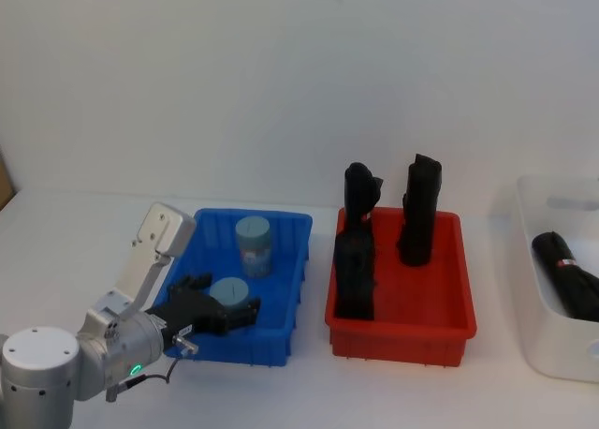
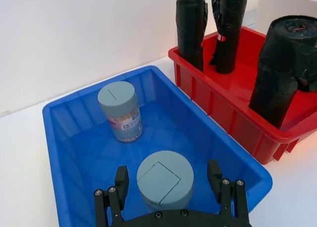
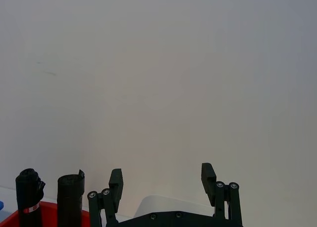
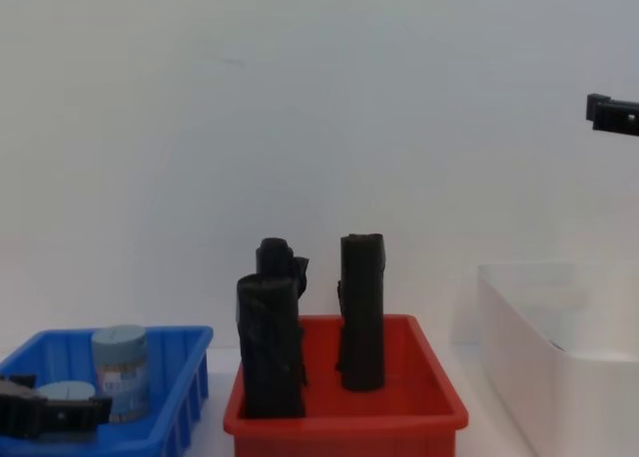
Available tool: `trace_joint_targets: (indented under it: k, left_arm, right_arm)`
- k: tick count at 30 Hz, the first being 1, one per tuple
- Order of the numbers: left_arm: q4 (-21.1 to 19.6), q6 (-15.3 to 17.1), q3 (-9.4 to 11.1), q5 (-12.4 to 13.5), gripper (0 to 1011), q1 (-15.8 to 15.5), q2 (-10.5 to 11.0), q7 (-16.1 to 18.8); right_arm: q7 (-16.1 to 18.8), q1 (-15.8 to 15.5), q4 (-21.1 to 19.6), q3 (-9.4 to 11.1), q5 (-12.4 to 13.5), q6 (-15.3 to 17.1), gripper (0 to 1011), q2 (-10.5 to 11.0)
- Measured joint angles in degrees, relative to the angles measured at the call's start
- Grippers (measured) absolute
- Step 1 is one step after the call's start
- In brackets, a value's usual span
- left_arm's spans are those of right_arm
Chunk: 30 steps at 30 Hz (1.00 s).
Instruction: Pick the cotton swabs from the blue box and place them into the white box.
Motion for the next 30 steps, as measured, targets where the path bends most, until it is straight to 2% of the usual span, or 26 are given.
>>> trace_joint_targets:
  k: [7, 13, 16, 18, 19, 21, 30]
  left_arm:
    - [0.42, 0.01, 0.09, -0.01, 1003, 0.08, -0.15, 0.05]
    - [0.63, 0.01, 0.12, -0.01, 886, 0.11, -0.23, 0.09]
    - [0.72, 0.01, 0.15, -0.01, 765, 0.12, -0.26, 0.11]
    - [0.76, 0.01, 0.15, -0.01, 765, 0.13, -0.27, 0.12]
    - [0.77, 0.00, 0.15, -0.01, 706, 0.14, -0.27, 0.12]
    - [0.80, 0.00, 0.16, -0.01, 669, 0.14, -0.28, 0.12]
    - [0.87, -0.02, 0.19, 0.00, 669, 0.18, -0.33, 0.13]
  right_arm:
    - [0.00, 0.00, 0.00, 0.00, 0.00, 0.00, 1002, 0.00]
    - [0.00, 0.00, 0.00, 0.00, 0.00, 0.00, 1002, 0.00]
    - [0.00, 0.00, 0.00, 0.00, 0.00, 0.00, 1002, 0.00]
    - [0.00, 0.00, 0.00, 0.00, 0.00, 0.00, 1002, 0.00]
    - [0.00, 0.00, 0.00, 0.00, 0.00, 0.00, 1002, 0.00]
    - [0.00, 0.00, 0.00, 0.00, 0.00, 0.00, 1002, 0.00]
    - [0.00, 0.00, 0.00, 0.00, 0.00, 0.00, 1002, 0.00]
